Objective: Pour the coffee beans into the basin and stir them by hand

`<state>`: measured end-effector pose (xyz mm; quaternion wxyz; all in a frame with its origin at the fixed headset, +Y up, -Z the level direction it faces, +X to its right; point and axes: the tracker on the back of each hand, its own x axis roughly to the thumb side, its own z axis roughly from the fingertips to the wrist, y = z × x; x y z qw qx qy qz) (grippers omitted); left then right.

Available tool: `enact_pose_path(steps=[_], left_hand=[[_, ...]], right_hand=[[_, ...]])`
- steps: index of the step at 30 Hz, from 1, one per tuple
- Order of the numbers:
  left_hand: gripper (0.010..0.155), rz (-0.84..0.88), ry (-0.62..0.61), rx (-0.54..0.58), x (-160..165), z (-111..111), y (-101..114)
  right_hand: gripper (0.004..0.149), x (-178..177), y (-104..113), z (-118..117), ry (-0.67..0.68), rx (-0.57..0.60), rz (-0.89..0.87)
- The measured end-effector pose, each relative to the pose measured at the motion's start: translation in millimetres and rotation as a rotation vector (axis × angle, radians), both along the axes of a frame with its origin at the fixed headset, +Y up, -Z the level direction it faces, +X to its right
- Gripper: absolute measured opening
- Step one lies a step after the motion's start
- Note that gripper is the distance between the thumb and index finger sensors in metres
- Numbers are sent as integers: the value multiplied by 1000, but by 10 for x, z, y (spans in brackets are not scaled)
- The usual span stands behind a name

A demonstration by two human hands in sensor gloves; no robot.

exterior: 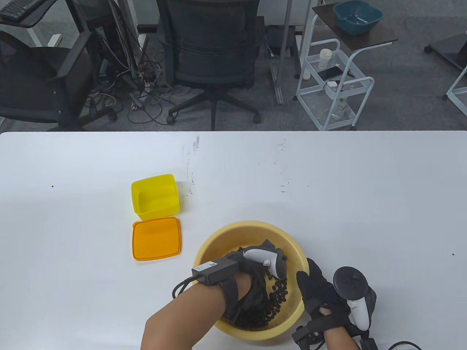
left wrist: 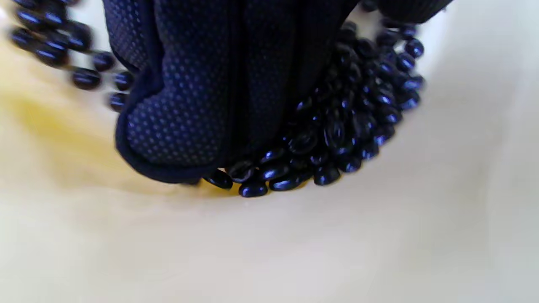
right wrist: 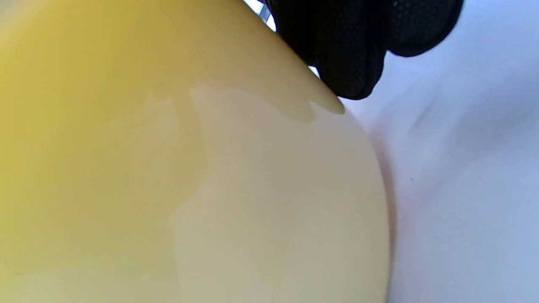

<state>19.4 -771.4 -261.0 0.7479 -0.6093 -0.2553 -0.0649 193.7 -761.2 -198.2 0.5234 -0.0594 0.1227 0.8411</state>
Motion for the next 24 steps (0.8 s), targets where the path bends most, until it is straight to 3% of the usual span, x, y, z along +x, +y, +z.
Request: enact_pose_path(steps=[3,8,14,16,20,24], left_hand=[[68,173,21,-70,81,46,-3],[66,331,150,-72,133,-28,22],[66,499,245,149,135,-166,156],[65,504,166,322,145,-145,221],[63,396,-150,599,201,-62,269],[64,205,-253,741,202,-50,259]], right_hand=[[66,0,1,-2,0,1,2],[66,0,1,-2,0,1,1],[65,1,1,-5,0,2,2],[66,3,0,-6,1,1,0],[66,4,0,-7,2,1,1],[66,1,1,-6,2,0,0]])
